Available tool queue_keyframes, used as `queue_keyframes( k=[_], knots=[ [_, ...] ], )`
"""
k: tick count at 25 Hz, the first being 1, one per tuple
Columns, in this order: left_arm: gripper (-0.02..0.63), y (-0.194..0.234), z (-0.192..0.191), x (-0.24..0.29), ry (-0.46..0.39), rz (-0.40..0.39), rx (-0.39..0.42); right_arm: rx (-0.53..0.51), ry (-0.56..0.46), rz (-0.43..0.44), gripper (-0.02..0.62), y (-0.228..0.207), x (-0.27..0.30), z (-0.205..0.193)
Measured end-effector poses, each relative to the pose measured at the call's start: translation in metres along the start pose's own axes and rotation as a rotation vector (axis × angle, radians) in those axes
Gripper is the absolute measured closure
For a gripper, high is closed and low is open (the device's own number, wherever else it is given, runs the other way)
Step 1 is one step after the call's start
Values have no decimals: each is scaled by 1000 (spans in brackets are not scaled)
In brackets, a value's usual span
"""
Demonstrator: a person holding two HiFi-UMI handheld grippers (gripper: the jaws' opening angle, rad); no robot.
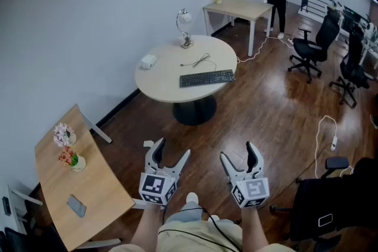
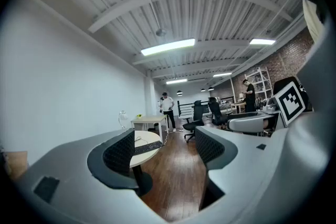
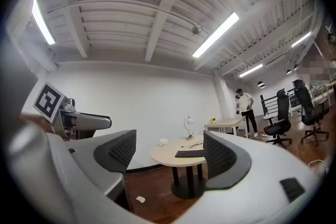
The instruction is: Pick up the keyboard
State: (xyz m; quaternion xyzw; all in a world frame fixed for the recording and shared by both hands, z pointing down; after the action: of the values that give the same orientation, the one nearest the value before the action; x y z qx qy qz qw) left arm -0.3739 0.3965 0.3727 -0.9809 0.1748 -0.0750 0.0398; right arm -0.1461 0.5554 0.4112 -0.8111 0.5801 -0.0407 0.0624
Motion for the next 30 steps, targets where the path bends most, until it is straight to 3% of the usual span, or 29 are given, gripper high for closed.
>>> queue_keyframes(
  k=[7, 11, 16, 23, 30],
  knots=[
    [265, 29, -22, 55, -25, -5, -50, -30, 41, 17, 186, -21, 47, -23],
    [265, 58, -27, 101, -11, 1, 3, -66, 91, 12, 187, -33, 90, -13],
    [265, 123, -24, 151, -50, 9, -28, -110, 106, 31, 187, -36, 178, -7],
    [265, 223, -23, 216, -80, 50, -65, -163, 115, 122, 187, -16, 313, 4],
    [265, 284, -23, 275, -80, 31, -71, -159, 76, 141, 187, -20, 398, -2]
  ],
)
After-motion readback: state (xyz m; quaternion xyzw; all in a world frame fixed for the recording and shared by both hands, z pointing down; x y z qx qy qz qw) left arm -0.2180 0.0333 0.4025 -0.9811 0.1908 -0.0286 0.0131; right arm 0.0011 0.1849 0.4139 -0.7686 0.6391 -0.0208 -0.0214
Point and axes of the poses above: the fingertips, and each gripper's own axes: x forward along the fingers, y to its left, z out of its top, the point moved 10 cm from there along -x, backward along the fingers, and after that the axes turned 9 degrees about -z, right-handed, at the moved point
